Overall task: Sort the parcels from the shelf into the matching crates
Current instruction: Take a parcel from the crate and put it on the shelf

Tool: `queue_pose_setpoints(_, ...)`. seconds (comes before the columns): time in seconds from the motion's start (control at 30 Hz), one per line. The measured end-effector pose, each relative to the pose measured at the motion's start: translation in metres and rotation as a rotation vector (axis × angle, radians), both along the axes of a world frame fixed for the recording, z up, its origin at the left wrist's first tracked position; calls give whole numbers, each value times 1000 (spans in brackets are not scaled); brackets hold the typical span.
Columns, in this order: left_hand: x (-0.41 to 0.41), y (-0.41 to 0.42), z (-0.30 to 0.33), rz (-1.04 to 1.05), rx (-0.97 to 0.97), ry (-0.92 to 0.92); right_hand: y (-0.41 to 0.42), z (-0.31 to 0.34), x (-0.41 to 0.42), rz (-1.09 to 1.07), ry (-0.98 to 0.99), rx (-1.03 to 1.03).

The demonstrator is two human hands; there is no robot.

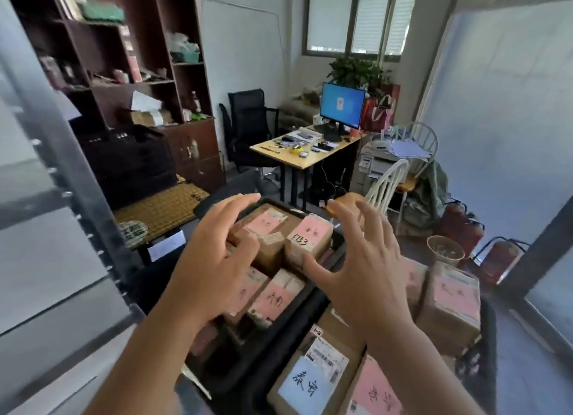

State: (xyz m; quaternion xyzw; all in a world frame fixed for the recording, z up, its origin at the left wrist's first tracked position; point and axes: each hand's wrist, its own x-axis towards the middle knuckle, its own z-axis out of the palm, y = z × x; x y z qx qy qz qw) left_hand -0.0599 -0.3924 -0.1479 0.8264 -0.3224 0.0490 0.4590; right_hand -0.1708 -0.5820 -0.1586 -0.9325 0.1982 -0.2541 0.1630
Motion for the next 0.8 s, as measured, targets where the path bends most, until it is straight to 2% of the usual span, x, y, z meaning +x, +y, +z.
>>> queue_pose_setpoints(0.3, -42, 293, 33, 441, -27, -150, 268, 41, 52, 485, -56, -31)
queue_pose_setpoints(0.57, -157, 594, 48, 890, 15, -198, 586, 57, 34, 951, -109, 31)
queue_pose_setpoints(0.8, -263, 780, 44, 1309, 41, -182, 811, 58, 4, 1389, -111, 110)
